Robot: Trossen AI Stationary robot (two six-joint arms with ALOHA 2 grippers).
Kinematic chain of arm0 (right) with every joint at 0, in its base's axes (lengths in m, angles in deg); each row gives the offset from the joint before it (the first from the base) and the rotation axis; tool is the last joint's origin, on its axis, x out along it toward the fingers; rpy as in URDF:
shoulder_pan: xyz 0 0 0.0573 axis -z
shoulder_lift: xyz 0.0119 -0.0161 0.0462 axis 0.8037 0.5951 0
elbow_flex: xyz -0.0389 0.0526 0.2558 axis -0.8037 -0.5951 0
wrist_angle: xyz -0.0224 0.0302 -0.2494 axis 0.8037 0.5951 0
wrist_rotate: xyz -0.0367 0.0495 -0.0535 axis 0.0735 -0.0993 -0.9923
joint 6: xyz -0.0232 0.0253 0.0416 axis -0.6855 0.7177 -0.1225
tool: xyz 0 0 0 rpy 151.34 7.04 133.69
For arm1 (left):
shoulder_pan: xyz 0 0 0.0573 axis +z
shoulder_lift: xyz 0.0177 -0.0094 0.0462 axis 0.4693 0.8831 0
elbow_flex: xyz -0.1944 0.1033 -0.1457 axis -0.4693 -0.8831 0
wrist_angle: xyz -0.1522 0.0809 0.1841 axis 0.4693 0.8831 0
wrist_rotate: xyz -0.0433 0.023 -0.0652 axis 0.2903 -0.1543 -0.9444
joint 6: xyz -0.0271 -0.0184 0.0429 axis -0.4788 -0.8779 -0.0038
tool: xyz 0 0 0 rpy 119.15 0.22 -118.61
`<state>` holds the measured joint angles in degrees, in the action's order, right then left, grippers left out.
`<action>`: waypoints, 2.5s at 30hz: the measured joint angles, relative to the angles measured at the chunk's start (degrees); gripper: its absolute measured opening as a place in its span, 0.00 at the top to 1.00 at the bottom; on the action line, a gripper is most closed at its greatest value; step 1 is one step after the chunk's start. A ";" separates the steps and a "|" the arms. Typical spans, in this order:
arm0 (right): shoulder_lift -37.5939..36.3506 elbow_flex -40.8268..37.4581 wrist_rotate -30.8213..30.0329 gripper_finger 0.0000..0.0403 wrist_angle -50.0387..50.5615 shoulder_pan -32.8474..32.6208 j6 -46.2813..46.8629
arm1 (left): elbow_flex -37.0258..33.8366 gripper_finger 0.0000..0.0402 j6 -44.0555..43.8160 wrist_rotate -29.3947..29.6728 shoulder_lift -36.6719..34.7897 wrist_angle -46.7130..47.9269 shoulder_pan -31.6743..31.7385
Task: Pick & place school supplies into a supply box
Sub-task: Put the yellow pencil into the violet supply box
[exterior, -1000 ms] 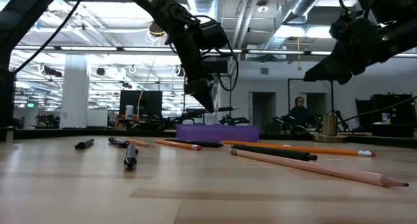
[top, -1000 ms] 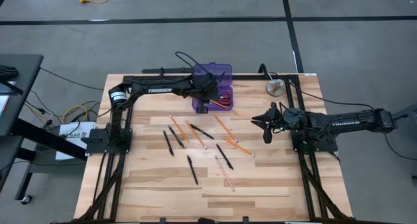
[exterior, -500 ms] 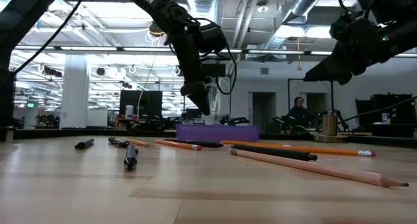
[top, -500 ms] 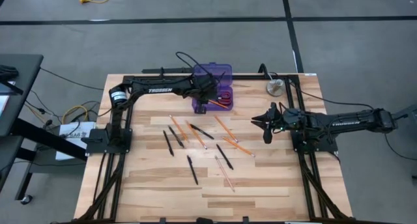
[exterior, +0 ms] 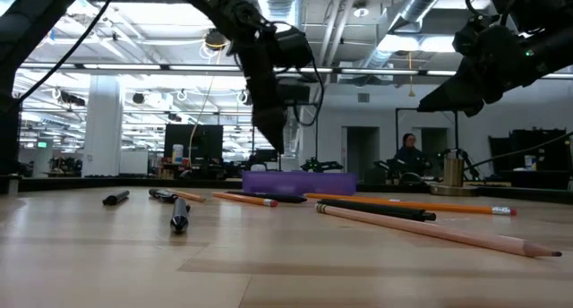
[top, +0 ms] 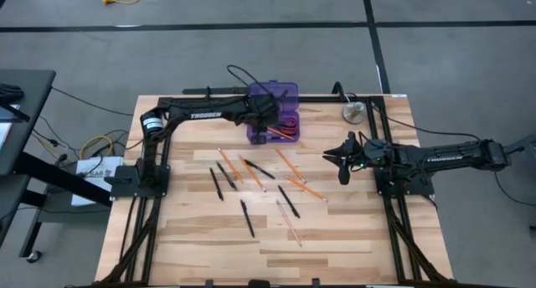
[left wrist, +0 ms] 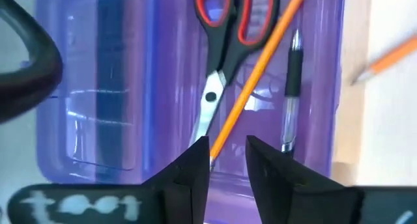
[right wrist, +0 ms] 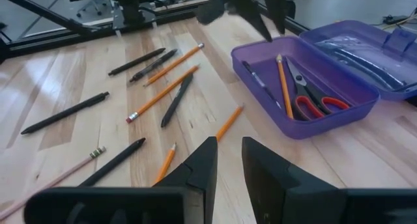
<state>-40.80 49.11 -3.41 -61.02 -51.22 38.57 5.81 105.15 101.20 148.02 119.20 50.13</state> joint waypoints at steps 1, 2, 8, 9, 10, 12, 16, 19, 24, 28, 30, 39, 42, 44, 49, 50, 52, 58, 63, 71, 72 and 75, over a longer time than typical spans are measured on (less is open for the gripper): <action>0.00 0.00 0.00 0.84 0.00 0.00 -0.05 | 1.53 0.77 -1.06 -0.37 -0.01 1.45 -0.17; 0.00 0.00 0.01 0.84 0.00 0.00 -0.28 | 3.14 0.77 -2.01 -1.20 -0.07 3.06 -0.42; 0.00 0.00 0.04 0.84 0.00 0.00 -1.64 | 13.77 0.77 -5.16 -10.12 -0.13 12.33 -3.06; 0.00 0.00 0.04 0.84 0.00 0.00 -1.80 | 15.13 0.77 -5.44 -12.33 -0.17 13.13 -3.49; 0.00 0.00 0.04 0.84 0.00 0.00 -1.91 | 16.36 0.77 -5.81 -14.74 -0.26 13.77 -3.91; 0.00 0.00 0.04 0.84 -0.01 0.00 -1.96 | 17.20 0.77 -6.66 -19.80 -1.42 14.21 -4.65; 0.00 0.00 0.07 0.84 0.00 0.00 -1.96 | 15.18 0.77 -9.98 -27.85 -7.17 12.80 -5.37; 0.00 0.00 0.13 0.84 0.04 0.00 -1.96 | 9.90 0.77 -14.14 -31.30 -13.19 8.29 -6.70; 0.00 0.00 0.15 0.84 0.63 -0.02 -1.97 | -11.17 0.77 -23.10 -28.53 -26.01 -14.55 -14.61; 0.14 0.95 0.22 0.84 5.04 -0.02 -1.44 | -31.26 0.77 -31.65 -13.79 -35.46 -36.44 -23.03; 1.04 2.30 0.11 0.84 7.29 -0.02 -0.47 | -39.77 0.77 -33.87 -6.94 -39.34 -46.57 -27.58; 10.73 6.08 2.21 0.84 9.02 -1.44 2.79 | -57.13 0.77 -34.49 11.49 -52.28 -55.96 -38.05; 14.92 6.96 2.92 0.83 8.15 -5.08 6.62 | -58.65 0.77 -33.95 11.92 -57.29 -52.85 -38.64; 17.71 7.91 2.35 0.83 7.22 -8.42 8.72 | -59.94 0.77 -33.06 12.26 -60.53 -52.10 -39.19; 23.75 11.84 -4.61 0.79 5.93 -16.59 10.04 | -65.59 0.77 -34.13 12.69 -64.94 -55.04 -40.45; 24.85 12.64 -5.73 0.78 6.06 -17.82 10.07 | -66.74 0.77 -34.83 12.75 -65.41 -55.99 -40.58; 26.75 13.82 -7.35 0.76 6.45 -19.90 10.13 | -68.57 0.77 -35.75 12.86 -65.64 -57.19 -40.62; 31.72 16.07 -11.79 0.70 6.66 -24.02 15.05 | -70.90 0.77 -35.79 12.59 -65.57 -59.41 -40.62; 35.41 16.46 -13.94 0.67 6.67 -27.00 21.99 | -70.92 0.77 -31.99 12.55 -65.57 -60.27 -40.62; 42.75 16.46 -18.40 0.66 6.81 -30.10 28.16 | -70.92 0.77 -27.43 12.56 -65.57 -60.85 -40.60; 43.58 16.46 -18.50 0.66 6.51 -30.14 28.49 | -70.92 0.77 -26.89 12.57 -65.57 -61.07 -40.60; 46.17 16.46 -18.51 0.66 6.29 -30.01 30.17 | -70.92 0.77 -25.50 12.57 -65.57 -61.31 -40.60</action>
<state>5.38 65.56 -21.92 -54.74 -81.23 68.74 -65.11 79.64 113.77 82.45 57.89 9.53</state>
